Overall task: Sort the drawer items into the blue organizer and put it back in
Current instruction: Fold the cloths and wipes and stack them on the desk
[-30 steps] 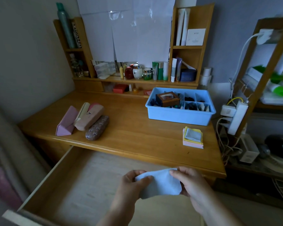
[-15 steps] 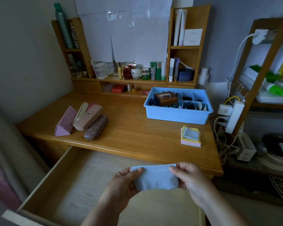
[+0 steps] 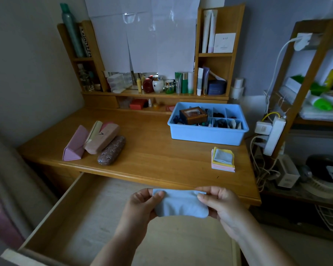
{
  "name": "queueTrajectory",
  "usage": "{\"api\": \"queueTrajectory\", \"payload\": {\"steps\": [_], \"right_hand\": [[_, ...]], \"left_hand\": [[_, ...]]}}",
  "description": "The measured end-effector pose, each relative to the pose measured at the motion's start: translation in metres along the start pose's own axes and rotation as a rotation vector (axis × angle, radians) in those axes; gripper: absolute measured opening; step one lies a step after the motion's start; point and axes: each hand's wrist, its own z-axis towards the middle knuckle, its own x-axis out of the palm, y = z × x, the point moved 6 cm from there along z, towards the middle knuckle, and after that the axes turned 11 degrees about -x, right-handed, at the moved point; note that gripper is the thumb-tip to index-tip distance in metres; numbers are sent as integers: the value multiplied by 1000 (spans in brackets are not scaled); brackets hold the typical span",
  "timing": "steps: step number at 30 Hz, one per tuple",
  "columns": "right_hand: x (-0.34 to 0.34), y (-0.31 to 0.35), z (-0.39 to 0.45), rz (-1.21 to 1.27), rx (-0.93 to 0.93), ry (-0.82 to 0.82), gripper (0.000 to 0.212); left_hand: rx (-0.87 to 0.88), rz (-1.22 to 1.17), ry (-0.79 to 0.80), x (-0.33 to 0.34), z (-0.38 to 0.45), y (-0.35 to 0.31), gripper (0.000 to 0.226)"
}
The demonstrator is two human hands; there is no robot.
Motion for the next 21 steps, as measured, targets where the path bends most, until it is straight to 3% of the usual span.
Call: {"api": "queueTrajectory", "payload": {"steps": [11,14,17,21], "right_hand": [[-7,-1,7,22,28,-18,22],[-8,-5,9,31,58,-66,20],[-8,-10,9,65,90,-134,15],[0,-18,7,69,78,-236,12]], "left_hand": [[91,42,41,2,0,-7,16],[112,113,-86,-2,5,-6,26],[155,172,-267,-6,7,-6,19],[491,491,-602,2,-10,-21,25]]}}
